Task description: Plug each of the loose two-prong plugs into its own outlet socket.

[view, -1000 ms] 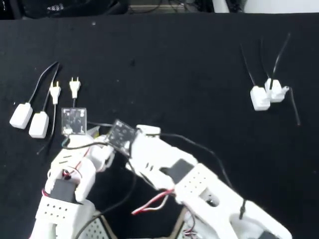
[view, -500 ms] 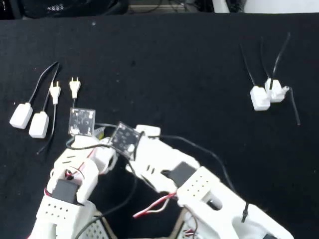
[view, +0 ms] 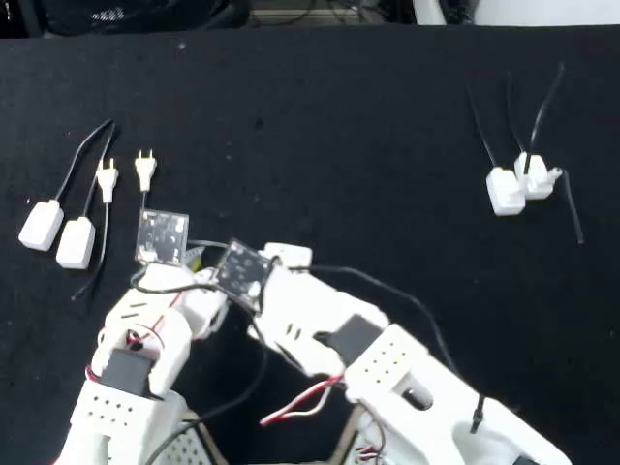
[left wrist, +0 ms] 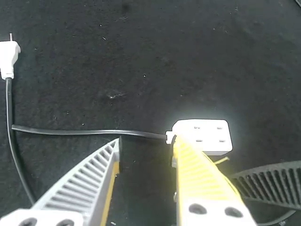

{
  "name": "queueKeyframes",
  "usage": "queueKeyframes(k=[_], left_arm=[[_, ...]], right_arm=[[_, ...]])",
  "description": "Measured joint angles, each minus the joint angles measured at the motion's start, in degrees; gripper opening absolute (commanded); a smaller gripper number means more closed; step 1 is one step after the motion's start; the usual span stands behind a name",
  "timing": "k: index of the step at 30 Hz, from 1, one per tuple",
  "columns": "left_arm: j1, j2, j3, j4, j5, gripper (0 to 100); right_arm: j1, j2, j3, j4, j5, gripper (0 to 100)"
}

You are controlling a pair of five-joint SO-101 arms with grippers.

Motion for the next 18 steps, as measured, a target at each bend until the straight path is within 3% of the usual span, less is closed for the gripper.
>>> queueKeyframes(k=[18], left_arm=[[0.2, -0.4, 0.0, 0.0, -0.3, 19]], right_arm=[[-0.1, -4.2, -2.0, 4.0, 0.1, 1.0]])
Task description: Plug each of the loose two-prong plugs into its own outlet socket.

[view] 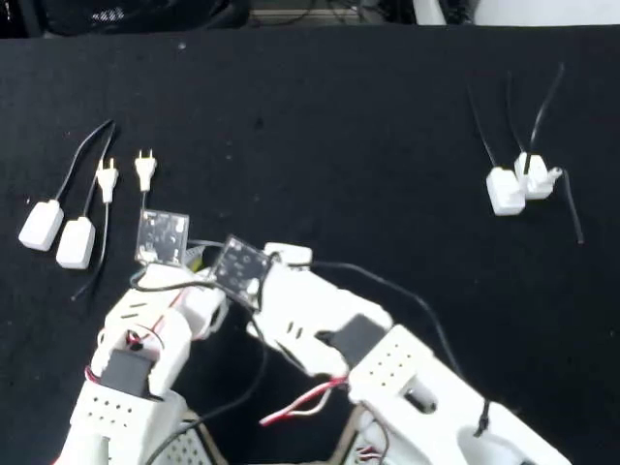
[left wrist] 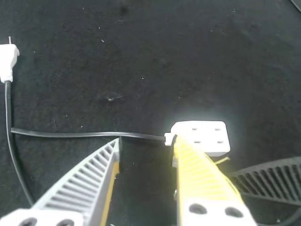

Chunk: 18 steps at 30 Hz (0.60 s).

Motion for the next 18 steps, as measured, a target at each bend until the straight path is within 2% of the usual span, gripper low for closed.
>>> queueKeyframes(k=[7, 18], left_arm=[[-0.3, -0.4, -0.2, -0.5, -0.1, 19], [-0.3, -0.4, -0.2, -0.5, -0.1, 19]], right_arm=[[0.0, -8.4, 0.5, 2.1, -0.9, 1.0], [-0.1, -9.0, 0.7, 2.3, -2.5, 1.0]])
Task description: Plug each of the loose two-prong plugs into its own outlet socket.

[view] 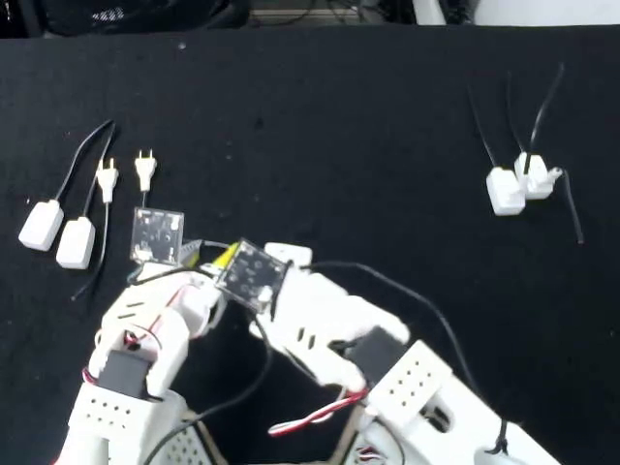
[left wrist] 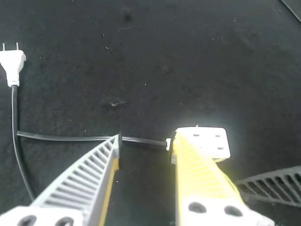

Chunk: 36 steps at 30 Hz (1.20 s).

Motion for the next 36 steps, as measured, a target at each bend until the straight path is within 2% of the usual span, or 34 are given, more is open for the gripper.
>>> queueKeyframes(k=[9, 21, 29, 36], left_arm=[[0.0, 0.0, 0.0, 0.0, 0.0, 19], [0.0, 0.0, 0.0, 0.5, 0.0, 19], [0.1, 0.8, 0.2, 0.6, 0.0, 19], [-6.6, 0.8, 0.2, 0.6, 1.2, 19]], right_arm=[[0.0, 0.0, 0.0, 0.0, 0.0, 1.0], [-0.3, -8.7, 0.8, 4.6, 0.0, 1.0], [0.5, 5.2, 0.8, 0.4, 0.0, 1.0], [9.2, 19.7, -7.6, 1.1, -2.4, 1.0]])
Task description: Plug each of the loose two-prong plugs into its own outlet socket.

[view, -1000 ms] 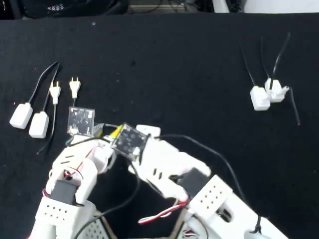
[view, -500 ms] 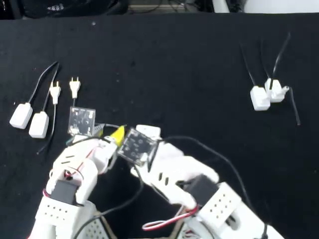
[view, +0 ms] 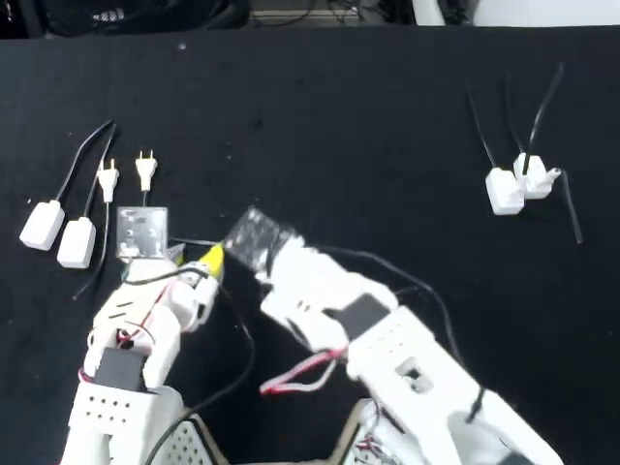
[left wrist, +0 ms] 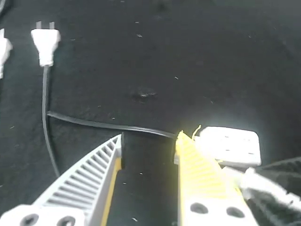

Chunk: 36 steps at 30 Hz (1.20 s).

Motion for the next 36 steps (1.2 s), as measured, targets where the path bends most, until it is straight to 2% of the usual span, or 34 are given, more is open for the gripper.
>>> queueKeyframes(k=[10, 20, 26, 36], left_arm=[[-2.1, 0.0, 0.0, 0.0, 1.8, 19], [-2.1, 0.0, 0.0, 0.0, 1.8, 19], [-2.1, 0.0, 0.0, 0.0, 1.8, 19], [-2.1, 0.0, 1.1, -1.6, 1.8, 19]], right_arm=[[5.5, 17.9, -28.9, 24.1, -13.6, 1.0], [6.3, 38.7, -54.6, 43.7, -21.4, 1.0], [9.1, 47.3, -60.5, 49.3, -23.3, 1.0], [11.5, 51.4, -62.9, 50.0, -26.3, 1.0]])
